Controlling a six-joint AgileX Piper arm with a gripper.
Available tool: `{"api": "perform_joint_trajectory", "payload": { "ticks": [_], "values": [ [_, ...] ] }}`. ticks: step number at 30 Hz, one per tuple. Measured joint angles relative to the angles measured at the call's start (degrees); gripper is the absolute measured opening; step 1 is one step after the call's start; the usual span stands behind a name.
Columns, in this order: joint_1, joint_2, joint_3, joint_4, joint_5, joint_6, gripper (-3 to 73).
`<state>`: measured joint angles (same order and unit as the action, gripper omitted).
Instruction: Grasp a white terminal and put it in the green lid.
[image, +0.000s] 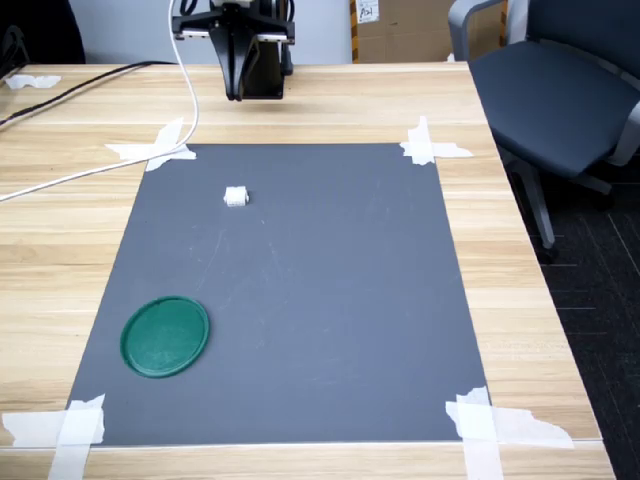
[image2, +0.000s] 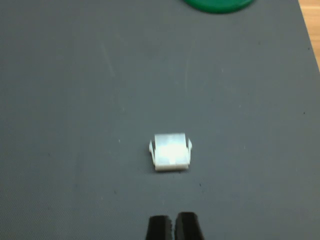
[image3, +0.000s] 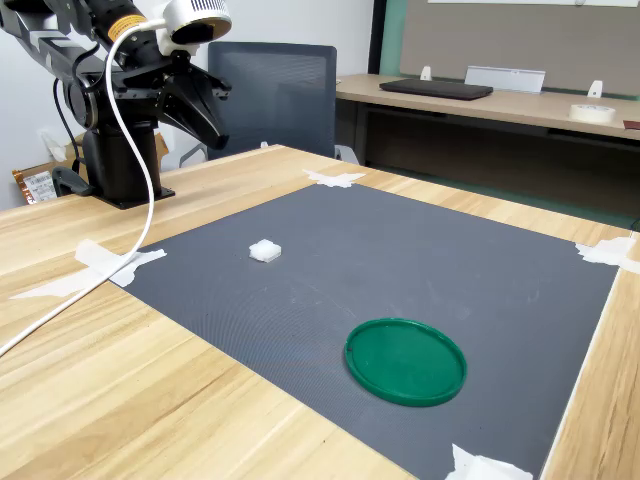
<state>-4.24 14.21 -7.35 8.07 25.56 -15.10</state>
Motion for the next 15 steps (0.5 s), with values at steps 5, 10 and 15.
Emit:
{"api": "perform_joint_trajectory", "payload": {
  "ticks": [5, 10, 15],
  "values": [
    [0.00, 3.10, -2.06, -1.96, 0.68, 0.00, -2.9],
    [0.00, 7.04, -5.37, -3.46, 2.38, 0.00, -2.9],
    [0.00, 12.76, -8.43, -3.79, 2.80, 0.00, -2.9]
  ]
}}
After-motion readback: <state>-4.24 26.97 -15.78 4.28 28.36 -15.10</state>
